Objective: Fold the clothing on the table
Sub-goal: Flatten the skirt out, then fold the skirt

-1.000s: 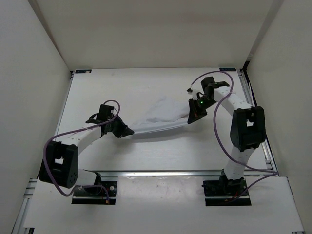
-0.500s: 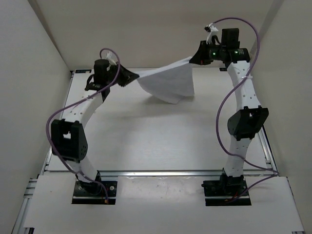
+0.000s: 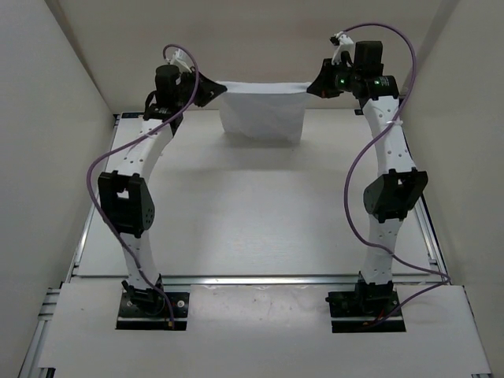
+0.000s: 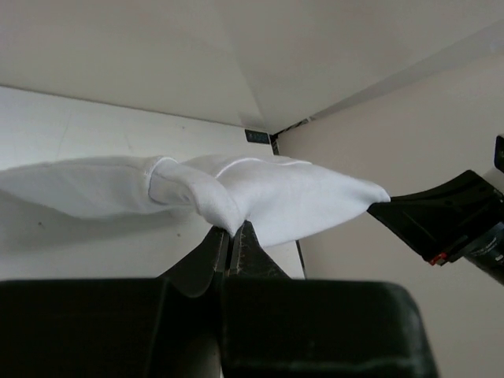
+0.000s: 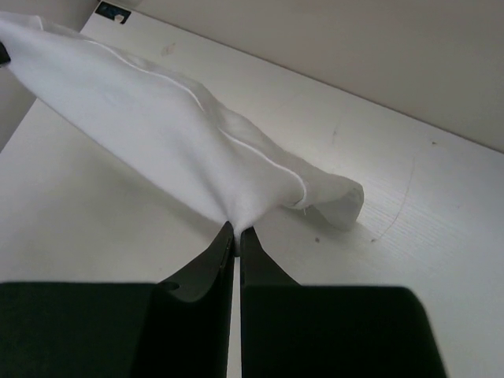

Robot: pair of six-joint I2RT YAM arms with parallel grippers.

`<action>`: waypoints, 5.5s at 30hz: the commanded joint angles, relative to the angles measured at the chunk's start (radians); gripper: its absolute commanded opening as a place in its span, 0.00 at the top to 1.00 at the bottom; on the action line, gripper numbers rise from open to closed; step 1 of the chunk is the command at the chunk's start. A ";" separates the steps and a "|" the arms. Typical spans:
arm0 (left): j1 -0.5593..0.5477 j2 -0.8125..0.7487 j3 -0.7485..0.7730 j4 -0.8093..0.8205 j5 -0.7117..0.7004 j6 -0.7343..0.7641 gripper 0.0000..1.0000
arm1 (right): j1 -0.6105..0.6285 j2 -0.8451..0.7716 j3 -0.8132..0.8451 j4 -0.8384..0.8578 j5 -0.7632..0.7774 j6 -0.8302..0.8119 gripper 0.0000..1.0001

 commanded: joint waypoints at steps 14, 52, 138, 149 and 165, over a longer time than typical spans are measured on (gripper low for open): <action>-0.069 -0.731 -1.322 -0.098 0.068 0.016 1.00 | 0.069 -0.616 -1.348 -0.075 -0.089 -0.016 1.00; 0.013 -0.092 -0.527 -0.063 0.034 -0.093 0.01 | -0.060 -0.248 -0.735 0.109 0.030 -0.039 0.26; -0.148 0.578 0.608 -0.750 -0.158 0.324 0.81 | -0.124 0.222 -0.515 0.074 -0.056 -0.088 0.96; -0.184 0.328 0.323 -0.628 -0.210 0.355 0.99 | -0.135 0.133 -0.460 0.059 -0.062 -0.106 1.00; -0.188 -0.177 -0.428 -0.250 -0.211 0.192 1.00 | -0.086 0.086 -0.400 0.037 -0.154 -0.183 1.00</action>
